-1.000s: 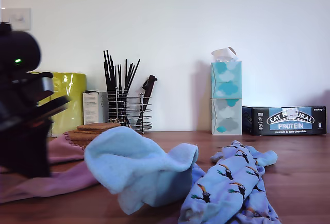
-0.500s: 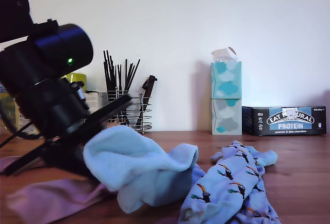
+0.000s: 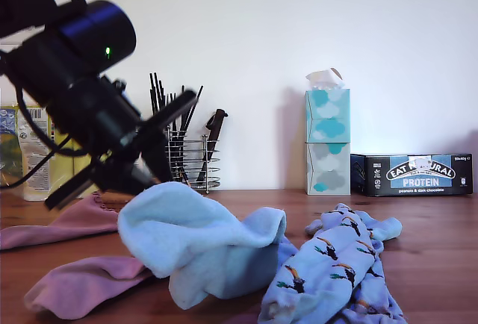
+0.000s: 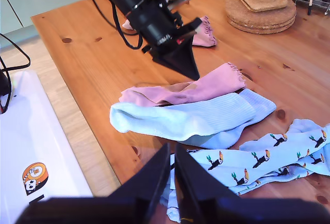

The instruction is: Pair up the socks based on colour and pattern, by placing each sock on top of its pair

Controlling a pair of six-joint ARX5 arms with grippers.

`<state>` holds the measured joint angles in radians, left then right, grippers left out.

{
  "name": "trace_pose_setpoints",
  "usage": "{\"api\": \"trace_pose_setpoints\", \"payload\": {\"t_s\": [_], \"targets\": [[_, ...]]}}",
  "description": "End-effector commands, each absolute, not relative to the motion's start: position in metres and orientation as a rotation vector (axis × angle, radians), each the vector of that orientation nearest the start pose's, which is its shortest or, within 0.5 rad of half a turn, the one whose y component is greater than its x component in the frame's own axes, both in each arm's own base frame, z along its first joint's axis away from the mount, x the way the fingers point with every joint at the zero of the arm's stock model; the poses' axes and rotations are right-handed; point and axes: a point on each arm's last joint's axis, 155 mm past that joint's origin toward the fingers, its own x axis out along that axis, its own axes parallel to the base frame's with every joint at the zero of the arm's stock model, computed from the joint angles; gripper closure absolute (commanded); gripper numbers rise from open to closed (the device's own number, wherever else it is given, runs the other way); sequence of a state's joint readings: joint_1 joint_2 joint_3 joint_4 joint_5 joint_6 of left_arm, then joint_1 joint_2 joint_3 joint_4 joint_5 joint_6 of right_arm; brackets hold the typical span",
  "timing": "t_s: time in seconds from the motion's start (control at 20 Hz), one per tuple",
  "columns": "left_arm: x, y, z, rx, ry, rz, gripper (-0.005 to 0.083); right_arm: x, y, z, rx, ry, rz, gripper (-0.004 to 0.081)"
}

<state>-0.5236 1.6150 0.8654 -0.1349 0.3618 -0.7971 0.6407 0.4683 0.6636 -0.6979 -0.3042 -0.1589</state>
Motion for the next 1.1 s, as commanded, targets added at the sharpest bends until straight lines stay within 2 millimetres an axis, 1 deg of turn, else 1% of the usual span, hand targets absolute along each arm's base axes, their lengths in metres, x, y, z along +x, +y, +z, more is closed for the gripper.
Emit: {"api": "trace_pose_setpoints", "payload": {"t_s": [0.0, 0.1, 0.2, 0.3, 0.35, 0.45, 0.5, 0.6, 0.75, 0.9, 0.95, 1.0, 1.05], "targets": [[0.316, -0.260, 0.074, -0.473, 1.110, -0.550, 0.0795, 0.150, 0.178, 0.208, -0.236, 0.443, 0.960, 0.0783], [0.311, -0.248, 0.084, -0.209, 1.017, -0.699, 0.0795, 0.149, 0.178, 0.208, -0.237, 0.445, 0.960, 0.0783], [0.304, -0.229, 0.088, 0.059, 0.944, -0.792, 0.0795, 0.149, 0.178, 0.208, -0.237, 0.446, 0.960, 0.0783], [0.303, -0.199, 0.087, 0.308, 0.897, -0.803, 0.0795, 0.149, 0.178, 0.207, -0.237, 0.448, 0.960, 0.0783], [0.304, -0.182, 0.086, 0.406, 0.891, -0.782, 0.0795, 0.149, 0.178, 0.207, -0.237, 0.448, 0.960, 0.0783], [0.308, -0.148, 0.086, 0.564, 0.895, -0.724, 0.0795, 0.149, 0.178, 0.207, -0.237, 0.449, 0.960, 0.0783], [0.309, -0.131, 0.086, 0.613, 0.908, -0.692, 0.0795, 0.149, 0.178, 0.207, -0.237, 0.449, 0.960, 0.0783], [0.311, -0.100, 0.086, 0.638, 0.949, -0.613, 0.0795, 0.149, 0.178, 0.207, -0.237, 0.449, 0.960, 0.0783], [0.309, -0.061, 0.083, 0.647, 1.011, -0.538, 0.0795, 0.149, 0.178, 0.207, -0.237, 0.449, 0.960, 0.0783], [0.305, -0.025, 0.079, 0.622, 1.074, -0.478, 0.0795, 0.149, 0.178, 0.207, -0.237, 0.449, 0.960, 0.0783], [0.304, -0.017, 0.078, 0.589, 1.084, -0.465, 0.0790, 0.149, 0.178, 0.207, -0.237, 0.449, 0.960, 0.0783], [0.305, -0.012, 0.078, 0.546, 1.078, -0.461, 0.0735, 0.149, 0.178, 0.207, -0.237, 0.449, 0.960, 0.0783], [0.308, -0.008, 0.080, 0.503, 1.060, -0.457, 0.0599, 0.149, 0.178, 0.207, -0.237, 0.449, 0.960, 0.0783]]}}
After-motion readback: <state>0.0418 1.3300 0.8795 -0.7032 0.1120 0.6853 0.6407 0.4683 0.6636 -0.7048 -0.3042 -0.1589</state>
